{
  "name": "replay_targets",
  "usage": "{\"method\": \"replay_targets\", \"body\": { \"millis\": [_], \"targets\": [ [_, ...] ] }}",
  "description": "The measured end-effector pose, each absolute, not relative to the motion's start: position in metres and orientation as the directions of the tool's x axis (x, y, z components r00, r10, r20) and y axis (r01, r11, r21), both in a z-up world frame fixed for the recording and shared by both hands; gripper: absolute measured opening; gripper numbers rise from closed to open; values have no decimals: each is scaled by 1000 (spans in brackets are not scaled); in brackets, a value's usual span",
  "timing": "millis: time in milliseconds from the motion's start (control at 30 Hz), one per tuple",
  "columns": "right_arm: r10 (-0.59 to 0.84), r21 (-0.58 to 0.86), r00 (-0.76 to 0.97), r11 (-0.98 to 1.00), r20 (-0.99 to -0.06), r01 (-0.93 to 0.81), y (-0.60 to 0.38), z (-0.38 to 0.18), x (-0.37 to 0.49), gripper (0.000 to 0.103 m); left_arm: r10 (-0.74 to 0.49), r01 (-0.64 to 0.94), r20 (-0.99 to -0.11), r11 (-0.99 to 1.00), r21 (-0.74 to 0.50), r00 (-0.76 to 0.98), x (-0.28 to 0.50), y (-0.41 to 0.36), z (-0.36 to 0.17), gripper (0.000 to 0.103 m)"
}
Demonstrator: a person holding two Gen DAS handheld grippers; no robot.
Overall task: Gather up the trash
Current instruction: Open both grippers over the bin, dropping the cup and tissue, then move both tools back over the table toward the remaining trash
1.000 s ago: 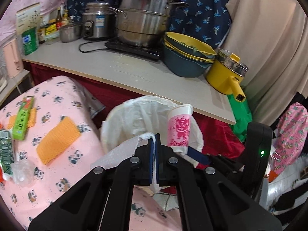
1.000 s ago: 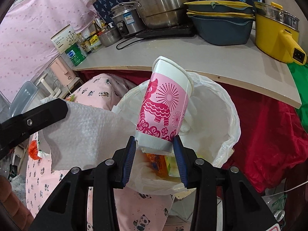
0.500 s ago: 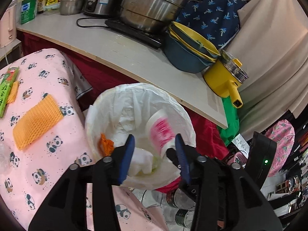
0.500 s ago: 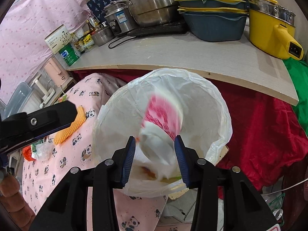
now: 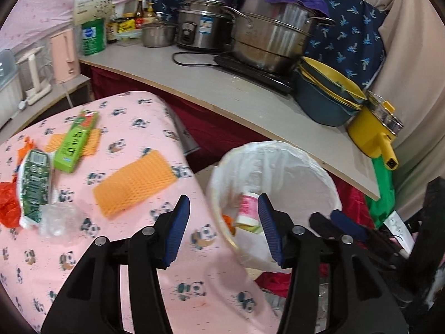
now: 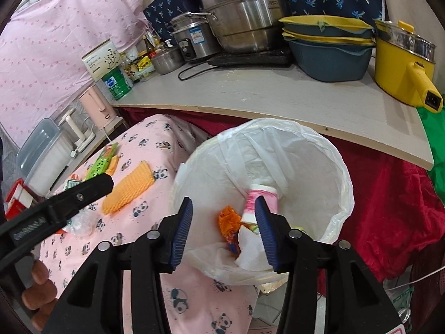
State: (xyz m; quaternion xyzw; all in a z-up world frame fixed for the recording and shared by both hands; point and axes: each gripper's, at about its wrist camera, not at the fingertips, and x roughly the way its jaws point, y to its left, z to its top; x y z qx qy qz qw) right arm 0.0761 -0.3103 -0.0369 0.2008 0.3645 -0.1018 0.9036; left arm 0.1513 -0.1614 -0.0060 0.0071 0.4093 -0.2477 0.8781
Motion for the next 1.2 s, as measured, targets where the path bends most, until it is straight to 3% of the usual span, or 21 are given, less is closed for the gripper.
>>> {"method": "replay_targets", "body": {
  "millis": [667,1200],
  "targets": [
    [21,248,742,949,-670,197,-224,-4,92,52,-254,237,-713,963,-126,654,151,-54,-3,48],
    [138,246,702,968,-699,55,-130,-19,122,52,-64,20,-748,998,-67,661,157,57,-33,48]
  ]
}}
